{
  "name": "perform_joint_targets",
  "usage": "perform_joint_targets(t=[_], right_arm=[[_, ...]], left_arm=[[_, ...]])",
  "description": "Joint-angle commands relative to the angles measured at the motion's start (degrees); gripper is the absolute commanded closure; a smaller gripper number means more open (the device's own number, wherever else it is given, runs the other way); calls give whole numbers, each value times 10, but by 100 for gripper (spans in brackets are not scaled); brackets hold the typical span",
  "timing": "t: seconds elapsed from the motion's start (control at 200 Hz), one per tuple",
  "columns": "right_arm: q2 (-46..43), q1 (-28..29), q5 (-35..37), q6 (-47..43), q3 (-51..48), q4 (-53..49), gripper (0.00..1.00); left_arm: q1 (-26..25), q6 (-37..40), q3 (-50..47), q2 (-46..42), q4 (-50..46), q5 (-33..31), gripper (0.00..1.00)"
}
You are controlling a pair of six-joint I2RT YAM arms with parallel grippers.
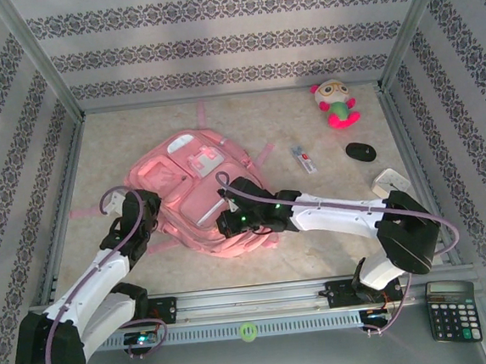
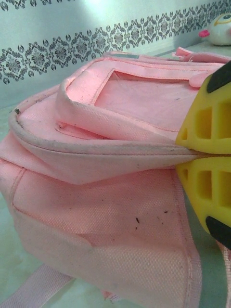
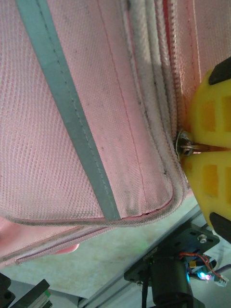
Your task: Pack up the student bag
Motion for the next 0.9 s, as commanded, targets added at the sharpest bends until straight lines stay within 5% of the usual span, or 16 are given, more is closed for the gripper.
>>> perform_joint_targets(t=[0.0, 0.105, 0.165, 0.23, 0.295, 0.415, 0.615, 0.899], right_arm=[[-23, -21, -22, 11, -13, 72, 100], [-39, -44, -74, -3, -14, 56, 100], [-46, -54, -104, 7, -20, 56, 100], [-52, -66, -136, 30, -28, 56, 74], [-73, -81, -154, 50, -43, 43, 57], [-152, -123, -140, 92, -99, 23, 47], [-203, -206, -136, 156, -155, 61, 47], [-117, -208, -144, 253, -178, 231, 47]], left_arm=[[-21, 29, 42, -18, -28, 20, 91], [-21, 91, 68, -20, -75, 56, 56], [-20, 120, 87, -23, -116, 81, 47], [-20, 141, 100, -31, -159, 102, 43], [-20, 152, 103, -41, -189, 122, 40], [-21, 152, 88, -51, -215, 149, 39], [-20, 128, 44, -57, -189, 147, 41], [-21, 147, 44, -20, -174, 125, 52]])
